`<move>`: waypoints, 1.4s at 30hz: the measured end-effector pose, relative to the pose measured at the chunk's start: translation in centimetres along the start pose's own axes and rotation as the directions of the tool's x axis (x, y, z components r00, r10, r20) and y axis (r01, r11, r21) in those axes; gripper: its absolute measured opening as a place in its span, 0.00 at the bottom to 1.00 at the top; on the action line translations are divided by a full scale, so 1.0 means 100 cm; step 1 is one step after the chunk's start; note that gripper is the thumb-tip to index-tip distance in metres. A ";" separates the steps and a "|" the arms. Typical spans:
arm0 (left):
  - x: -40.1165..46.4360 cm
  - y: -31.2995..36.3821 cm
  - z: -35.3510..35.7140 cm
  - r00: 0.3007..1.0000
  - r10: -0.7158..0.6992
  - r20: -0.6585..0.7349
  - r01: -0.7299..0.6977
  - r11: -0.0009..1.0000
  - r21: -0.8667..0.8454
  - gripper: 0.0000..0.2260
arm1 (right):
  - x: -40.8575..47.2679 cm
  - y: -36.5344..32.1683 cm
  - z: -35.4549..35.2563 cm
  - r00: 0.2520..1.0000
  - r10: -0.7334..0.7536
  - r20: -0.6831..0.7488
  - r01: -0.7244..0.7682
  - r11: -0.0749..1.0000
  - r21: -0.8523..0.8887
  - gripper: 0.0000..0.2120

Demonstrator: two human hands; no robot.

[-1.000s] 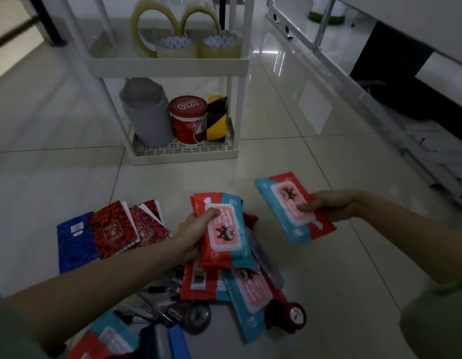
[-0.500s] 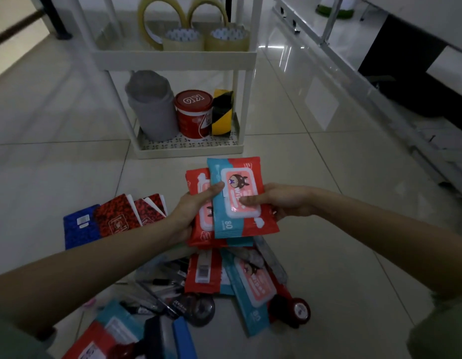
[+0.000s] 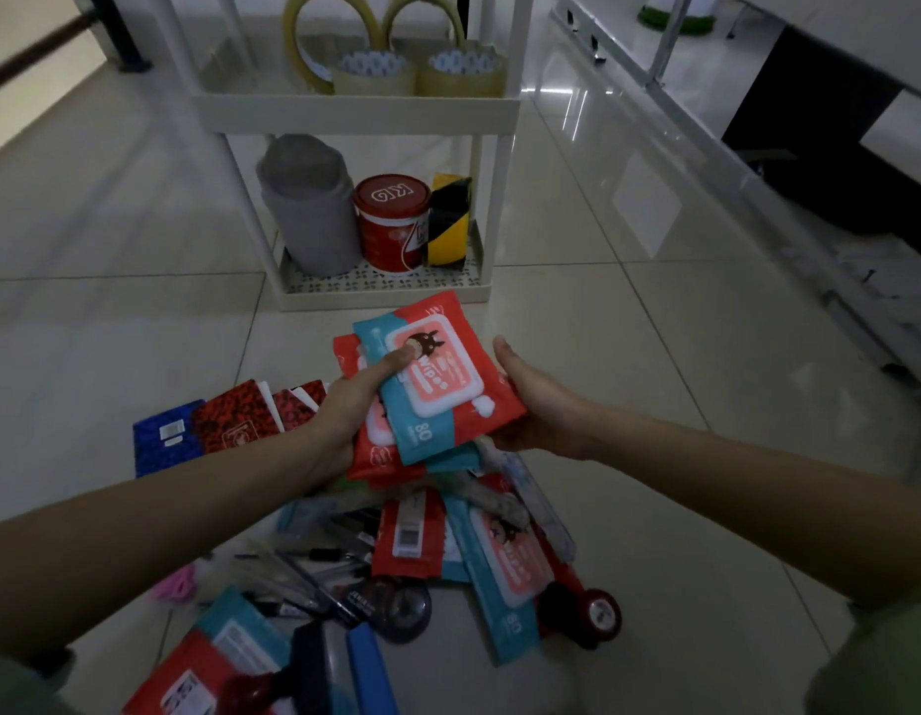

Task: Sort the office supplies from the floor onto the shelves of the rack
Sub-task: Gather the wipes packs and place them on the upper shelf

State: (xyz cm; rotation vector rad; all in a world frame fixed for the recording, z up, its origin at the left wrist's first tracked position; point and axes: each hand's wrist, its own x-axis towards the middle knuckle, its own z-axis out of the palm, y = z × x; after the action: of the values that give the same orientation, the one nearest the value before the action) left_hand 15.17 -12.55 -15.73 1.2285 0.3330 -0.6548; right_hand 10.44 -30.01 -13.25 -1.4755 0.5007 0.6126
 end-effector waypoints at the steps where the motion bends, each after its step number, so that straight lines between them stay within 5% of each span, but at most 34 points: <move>1: 0.000 0.002 -0.003 1.000 0.008 -0.024 -0.008 1.000 -0.012 0.16 | 0.000 0.009 -0.001 0.998 0.019 -0.065 -0.022 0.999 -0.049 0.29; 4: 0.002 0.007 -0.012 0.996 0.030 -0.081 -0.034 0.999 -0.040 0.11 | -0.007 0.044 -0.005 0.988 0.078 -0.134 -0.127 0.901 -0.415 0.26; 7: 0.002 0.008 -0.023 0.991 0.032 -0.128 -0.038 0.998 -0.050 0.09 | -0.010 0.074 -0.005 0.992 0.120 0.040 -0.009 0.385 -0.923 0.27; 10: 0.001 0.004 -0.027 0.987 0.005 -0.162 -0.009 1.000 -0.025 0.17 | -0.012 0.085 0.012 0.997 -0.007 0.078 0.078 -0.020 -0.997 0.30; 13: 0.000 0.000 -0.027 0.983 -0.022 -0.182 0.024 1.000 0.008 0.18 | -0.012 0.088 0.027 0.992 -0.025 0.122 0.115 -0.186 -0.976 0.31; 16: 0.001 -0.004 -0.027 0.978 -0.023 -0.206 0.032 0.999 0.041 0.19 | -0.017 0.091 0.036 0.997 0.034 0.075 0.079 -0.135 -0.988 0.33; 20: 0.002 -0.007 -0.028 0.973 -0.025 -0.228 0.038 0.998 0.053 0.19 | -0.026 0.101 0.044 0.997 0.064 -0.050 -0.058 0.139 -0.989 0.28; 25: 0.000 -0.009 -0.035 0.976 -0.033 -0.216 0.049 0.996 0.070 0.23 | -0.024 0.094 0.050 0.979 0.168 -0.113 -0.128 0.079 -0.989 0.37; 30: -0.002 -0.011 -0.036 0.973 -0.018 -0.232 0.035 0.997 0.069 0.20 | -0.026 0.090 0.054 0.994 0.104 -0.035 -0.045 0.089 -0.995 0.40; 35: -0.002 -0.015 -0.035 0.968 -0.013 -0.250 0.030 0.998 0.064 0.20 | -0.023 0.100 0.059 0.992 0.089 -0.094 -0.087 -0.074 -0.993 0.41; 42: -0.005 -0.019 -0.029 0.967 -0.022 -0.252 0.046 0.995 0.087 0.19 | -0.028 0.094 0.056 0.996 0.056 -0.063 -0.069 0.121 -0.990 0.36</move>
State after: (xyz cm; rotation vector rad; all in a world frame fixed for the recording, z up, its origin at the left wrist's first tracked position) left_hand 13.90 -10.07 -17.84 1.4010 0.5407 -0.5491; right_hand 1.80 -24.69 -18.27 -2.8075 0.0520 1.1382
